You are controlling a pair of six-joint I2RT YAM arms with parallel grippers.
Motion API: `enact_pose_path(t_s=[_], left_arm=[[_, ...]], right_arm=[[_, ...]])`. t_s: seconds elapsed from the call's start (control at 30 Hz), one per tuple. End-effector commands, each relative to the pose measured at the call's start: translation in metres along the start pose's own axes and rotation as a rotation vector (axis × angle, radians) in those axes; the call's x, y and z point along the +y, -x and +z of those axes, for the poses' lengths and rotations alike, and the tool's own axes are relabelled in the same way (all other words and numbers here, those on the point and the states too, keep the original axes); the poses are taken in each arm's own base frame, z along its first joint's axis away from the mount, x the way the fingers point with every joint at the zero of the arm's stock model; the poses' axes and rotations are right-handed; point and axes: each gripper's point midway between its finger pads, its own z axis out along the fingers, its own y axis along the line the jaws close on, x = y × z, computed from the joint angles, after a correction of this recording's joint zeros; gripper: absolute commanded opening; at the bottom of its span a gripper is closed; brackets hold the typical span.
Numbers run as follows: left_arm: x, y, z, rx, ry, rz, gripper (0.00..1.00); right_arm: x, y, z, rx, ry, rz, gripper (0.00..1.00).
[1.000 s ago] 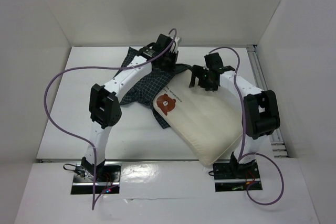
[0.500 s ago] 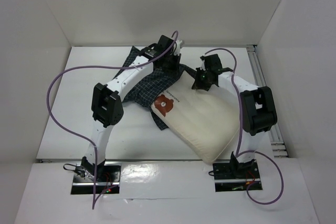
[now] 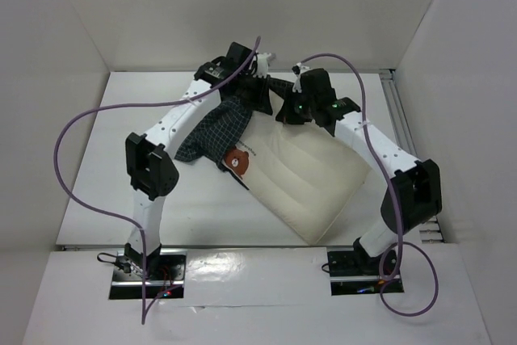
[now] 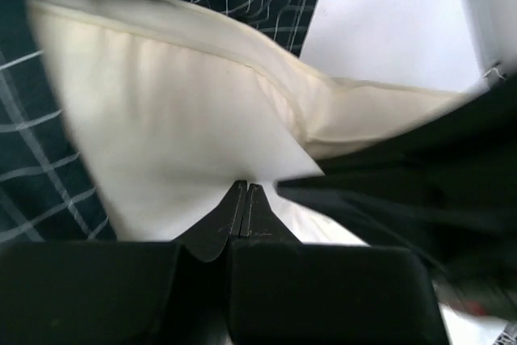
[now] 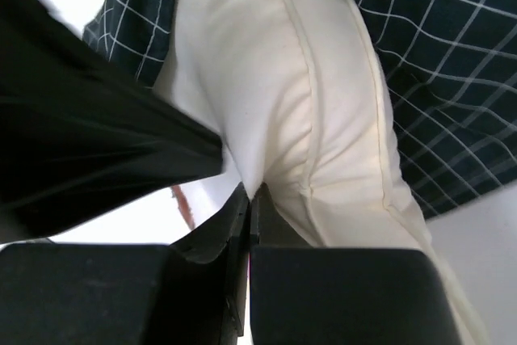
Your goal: Put the pillow into the pillowcase
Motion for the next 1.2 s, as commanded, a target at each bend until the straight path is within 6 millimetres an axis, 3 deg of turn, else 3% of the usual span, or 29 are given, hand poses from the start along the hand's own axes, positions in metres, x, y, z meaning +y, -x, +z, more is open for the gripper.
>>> enact_pose_path(t_s=[0.0,0.07,0.1,0.17,0.3,0.33,0.37,0.4,0.47,0.5,0.53,0.6,0.63,0.67,0.73,0.77,0.8,0.83,0.87,0.93,0.97,1.03,1.1,1.13,1.17], left_arm=[[-0.019,0.016,-0.029,-0.058,-0.109,0.029,0.00],[-0.028,0.018,-0.044,-0.093,-0.132,0.023,0.00],[-0.022,0.008,-0.040,-0.074,-0.109,0.001,0.00],[-0.011,0.014,-0.049,-0.108,-0.063,-0.044,0.00],[0.012,0.010,-0.037,-0.067,0.060,-0.113,0.00],[0.018,0.010,-0.035,-0.058,0.069,-0.135,0.00],[0.026,0.008,-0.029,-0.042,0.107,-0.157,0.00],[0.026,0.008,-0.029,-0.042,0.108,-0.157,0.00],[0.034,0.006,-0.027,-0.042,0.146,-0.161,0.00],[0.038,0.003,-0.026,-0.037,0.162,-0.164,0.00],[0.045,0.001,-0.024,-0.035,0.195,-0.167,0.00],[0.051,-0.002,-0.023,-0.032,0.220,-0.170,0.00],[0.051,-0.004,-0.024,-0.029,0.221,-0.171,0.00],[0.053,-0.003,-0.024,-0.034,0.236,-0.170,0.00],[0.058,-0.011,-0.021,-0.016,0.254,-0.186,0.04],[0.057,-0.011,-0.019,-0.018,0.268,-0.177,0.06],[0.060,-0.018,-0.019,0.001,0.284,-0.192,0.11],[0.059,-0.026,-0.015,0.027,0.286,-0.191,0.15],[0.057,-0.031,-0.012,0.037,0.298,-0.183,0.19],[0.058,-0.044,-0.009,0.073,0.317,-0.203,0.26],[0.060,-0.051,-0.007,0.093,0.325,-0.222,0.26],[0.066,-0.079,-0.005,0.166,0.342,-0.254,0.27],[0.065,-0.094,-0.007,0.180,0.361,-0.292,0.39],[0.066,-0.108,-0.012,0.203,0.373,-0.317,0.45],[0.070,-0.110,-0.013,0.187,0.399,-0.350,0.60]], right_arm=[[0.008,0.017,0.011,-0.068,0.067,0.084,0.00],[-0.006,0.015,0.034,-0.068,0.051,0.111,0.00],[-0.004,0.009,0.041,-0.044,0.075,0.125,0.00],[-0.009,0.003,0.056,-0.025,0.094,0.144,0.00],[-0.011,-0.011,0.078,0.012,0.125,0.165,0.00],[-0.017,-0.004,0.085,0.024,0.109,0.157,0.07],[-0.031,-0.010,0.083,0.065,0.050,0.141,0.43],[-0.038,0.001,0.075,0.039,0.019,0.132,0.56],[-0.060,0.004,0.060,0.009,-0.072,0.149,0.75],[-0.077,0.008,0.051,-0.022,-0.136,0.159,0.79],[-0.102,0.000,0.038,-0.024,-0.195,0.192,0.79],[-0.129,-0.014,0.029,-0.010,-0.256,0.269,0.79],[-0.145,-0.037,0.030,0.028,-0.298,0.304,0.79],[-0.158,-0.045,0.027,0.042,-0.322,0.327,0.79],[-0.166,-0.073,0.027,0.094,-0.342,0.374,0.68],[-0.165,-0.085,0.028,0.124,-0.330,0.383,0.44],[-0.157,-0.091,0.030,0.128,-0.306,0.410,0.28],[-0.149,-0.115,0.030,0.178,-0.272,0.439,0.15],[-0.128,-0.120,0.030,0.186,-0.227,0.430,0.00],[-0.095,-0.133,0.033,0.193,-0.163,0.467,0.00],[-0.061,-0.133,0.034,0.185,-0.100,0.459,0.00],[-0.030,-0.132,0.033,0.181,-0.030,0.445,0.00],[-0.006,-0.131,0.031,0.187,0.026,0.396,0.04],[-0.004,-0.127,0.030,0.186,0.028,0.369,0.29],[-0.008,-0.121,0.030,0.183,-0.009,0.294,0.48]])
